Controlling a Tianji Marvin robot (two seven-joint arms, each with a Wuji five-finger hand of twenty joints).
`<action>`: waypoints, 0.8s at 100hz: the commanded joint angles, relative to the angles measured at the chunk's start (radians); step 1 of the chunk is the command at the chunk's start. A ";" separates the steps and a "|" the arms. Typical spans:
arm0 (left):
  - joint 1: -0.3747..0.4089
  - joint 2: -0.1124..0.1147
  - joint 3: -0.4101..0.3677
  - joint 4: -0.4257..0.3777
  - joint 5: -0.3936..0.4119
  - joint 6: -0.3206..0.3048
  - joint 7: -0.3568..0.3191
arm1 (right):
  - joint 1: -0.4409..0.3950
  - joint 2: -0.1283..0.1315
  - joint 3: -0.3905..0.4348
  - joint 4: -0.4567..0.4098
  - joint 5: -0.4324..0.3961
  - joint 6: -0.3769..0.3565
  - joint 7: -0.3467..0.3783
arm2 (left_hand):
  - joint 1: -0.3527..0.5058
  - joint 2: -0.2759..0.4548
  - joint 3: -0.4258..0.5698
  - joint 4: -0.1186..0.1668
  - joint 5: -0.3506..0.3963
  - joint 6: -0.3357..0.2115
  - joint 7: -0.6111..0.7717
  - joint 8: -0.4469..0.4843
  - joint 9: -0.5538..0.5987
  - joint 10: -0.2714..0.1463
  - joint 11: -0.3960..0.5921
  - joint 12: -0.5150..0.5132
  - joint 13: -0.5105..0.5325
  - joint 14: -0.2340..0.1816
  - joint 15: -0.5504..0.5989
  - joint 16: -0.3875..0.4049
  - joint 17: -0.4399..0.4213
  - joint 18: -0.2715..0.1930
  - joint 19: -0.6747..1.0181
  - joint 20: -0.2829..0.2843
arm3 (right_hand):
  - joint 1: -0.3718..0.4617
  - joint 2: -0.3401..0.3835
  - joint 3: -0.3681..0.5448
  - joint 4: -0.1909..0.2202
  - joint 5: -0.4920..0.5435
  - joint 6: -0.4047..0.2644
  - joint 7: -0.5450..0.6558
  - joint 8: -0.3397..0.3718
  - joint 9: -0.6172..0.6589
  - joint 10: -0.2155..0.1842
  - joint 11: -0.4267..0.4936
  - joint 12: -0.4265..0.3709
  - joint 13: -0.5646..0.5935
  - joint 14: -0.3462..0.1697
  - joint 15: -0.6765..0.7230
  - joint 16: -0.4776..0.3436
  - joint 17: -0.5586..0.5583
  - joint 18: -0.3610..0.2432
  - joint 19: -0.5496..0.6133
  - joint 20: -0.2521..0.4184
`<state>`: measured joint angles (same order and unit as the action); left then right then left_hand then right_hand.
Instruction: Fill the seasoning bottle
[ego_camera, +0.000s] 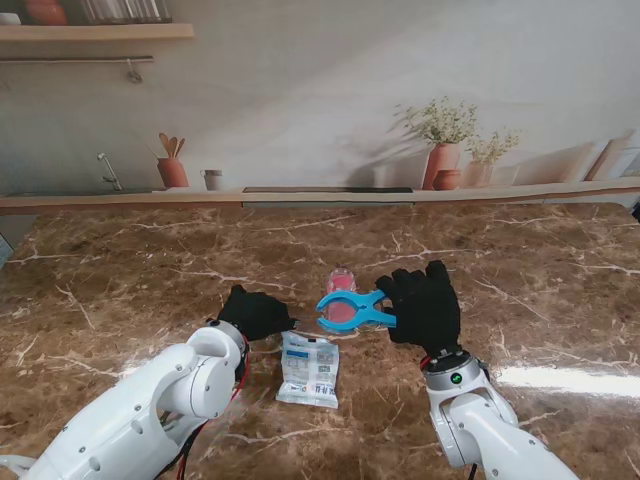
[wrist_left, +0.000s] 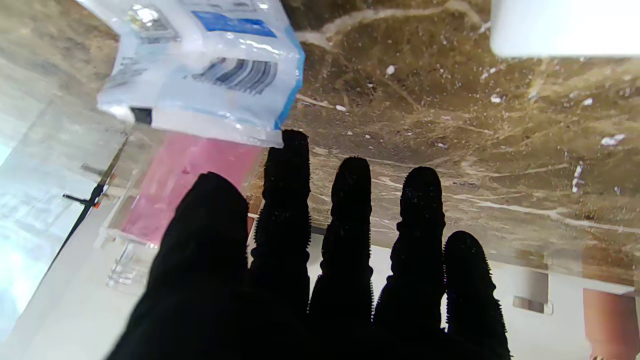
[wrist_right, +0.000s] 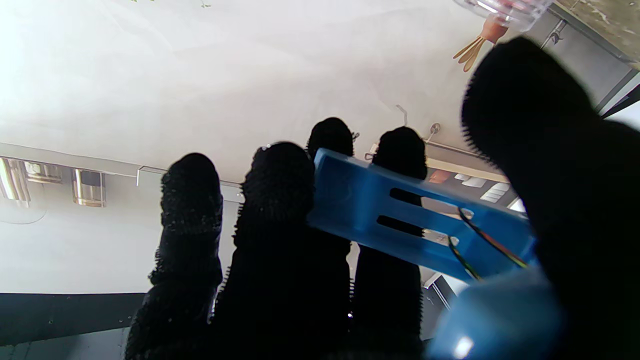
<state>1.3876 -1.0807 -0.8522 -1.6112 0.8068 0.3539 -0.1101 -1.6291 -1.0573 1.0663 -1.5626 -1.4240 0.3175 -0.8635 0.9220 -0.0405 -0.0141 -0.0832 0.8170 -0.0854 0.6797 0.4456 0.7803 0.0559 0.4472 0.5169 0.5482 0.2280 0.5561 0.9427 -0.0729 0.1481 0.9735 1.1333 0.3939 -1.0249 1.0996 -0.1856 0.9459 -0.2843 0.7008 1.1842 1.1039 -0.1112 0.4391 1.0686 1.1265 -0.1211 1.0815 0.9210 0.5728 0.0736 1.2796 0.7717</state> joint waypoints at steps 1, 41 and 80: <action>-0.021 -0.007 0.013 0.021 0.012 0.017 0.004 | -0.005 -0.003 -0.001 0.004 0.006 0.000 0.008 | 0.075 0.005 -0.032 -0.011 0.029 -0.038 0.048 -0.002 0.035 -0.024 0.038 0.022 0.052 0.015 0.046 0.015 -0.011 -0.001 0.070 0.032 | 0.092 0.109 0.021 0.011 0.162 -0.173 0.465 0.165 0.157 -0.154 0.556 0.077 -0.017 -0.029 -0.019 -0.003 -0.010 0.008 -0.011 0.020; -0.079 0.038 0.078 -0.022 0.067 0.066 -0.221 | -0.006 -0.004 0.001 0.004 0.010 -0.003 0.008 | -0.140 -0.226 -0.011 0.028 -0.017 0.037 -0.007 -0.022 0.034 -0.020 0.034 0.030 0.039 0.020 0.018 0.006 -0.021 0.020 0.097 -0.055 | 0.092 0.112 0.021 0.012 0.162 -0.173 0.464 0.168 0.158 -0.155 0.556 0.077 -0.018 -0.032 -0.021 -0.004 -0.008 0.009 -0.014 0.017; -0.123 0.041 0.159 0.008 0.032 0.089 -0.237 | -0.005 -0.005 -0.003 0.008 0.016 -0.006 0.004 | -0.166 -0.228 -0.007 0.031 -0.208 0.102 -0.159 -0.020 -0.038 -0.017 0.040 0.074 -0.001 0.014 -0.009 0.011 -0.020 0.017 0.031 -0.068 | 0.093 0.113 0.021 0.012 0.162 -0.173 0.463 0.169 0.156 -0.155 0.555 0.076 -0.019 -0.031 -0.023 -0.004 -0.009 0.008 -0.016 0.015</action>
<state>1.2606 -1.0317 -0.6988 -1.6165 0.8499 0.4273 -0.3622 -1.6275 -1.0597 1.0623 -1.5596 -1.4113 0.3122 -0.8708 0.7977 -0.2809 -0.0036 -0.0734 0.6619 -0.0165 0.5381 0.4185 0.7683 0.0307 0.4715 0.5709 0.5781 0.2280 0.5697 0.9465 -0.0721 0.1528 1.0171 1.0727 0.3939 -1.0248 1.0996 -0.1856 0.9459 -0.2843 0.7008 1.1850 1.1039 -0.1115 0.4391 1.0686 1.1266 -0.1210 1.0797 0.9210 0.5728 0.0736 1.2795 0.7717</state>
